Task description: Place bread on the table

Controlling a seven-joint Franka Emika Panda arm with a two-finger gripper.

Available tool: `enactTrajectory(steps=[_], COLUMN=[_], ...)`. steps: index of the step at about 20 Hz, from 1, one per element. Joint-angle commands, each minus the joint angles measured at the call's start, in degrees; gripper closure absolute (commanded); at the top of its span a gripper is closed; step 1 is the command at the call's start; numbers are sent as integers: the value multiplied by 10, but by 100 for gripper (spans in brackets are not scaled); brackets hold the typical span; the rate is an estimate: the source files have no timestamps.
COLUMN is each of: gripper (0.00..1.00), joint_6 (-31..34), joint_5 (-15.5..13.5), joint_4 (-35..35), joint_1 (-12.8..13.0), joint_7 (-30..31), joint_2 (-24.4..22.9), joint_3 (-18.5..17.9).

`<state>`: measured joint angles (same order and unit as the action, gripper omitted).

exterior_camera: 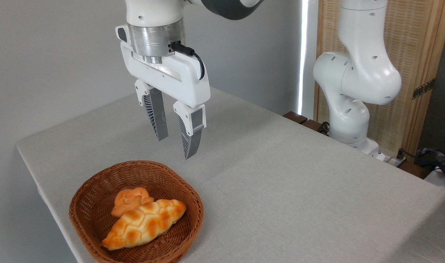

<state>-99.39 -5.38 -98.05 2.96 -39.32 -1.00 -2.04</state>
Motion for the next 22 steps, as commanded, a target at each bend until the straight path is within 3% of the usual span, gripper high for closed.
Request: enactTrajectory(steps=[1, 12, 16, 22], gripper=[0, 0, 0, 0], joint_6=[12, 11, 2, -50], joint_5=[3, 2, -32, -34], joint_4=[1, 1, 1, 1], joint_1=[2, 2, 1, 3], joint_7=[-1, -2, 0, 4], joint_2=[-4, -4, 4, 14], joint_3=[-3, -3, -3, -2])
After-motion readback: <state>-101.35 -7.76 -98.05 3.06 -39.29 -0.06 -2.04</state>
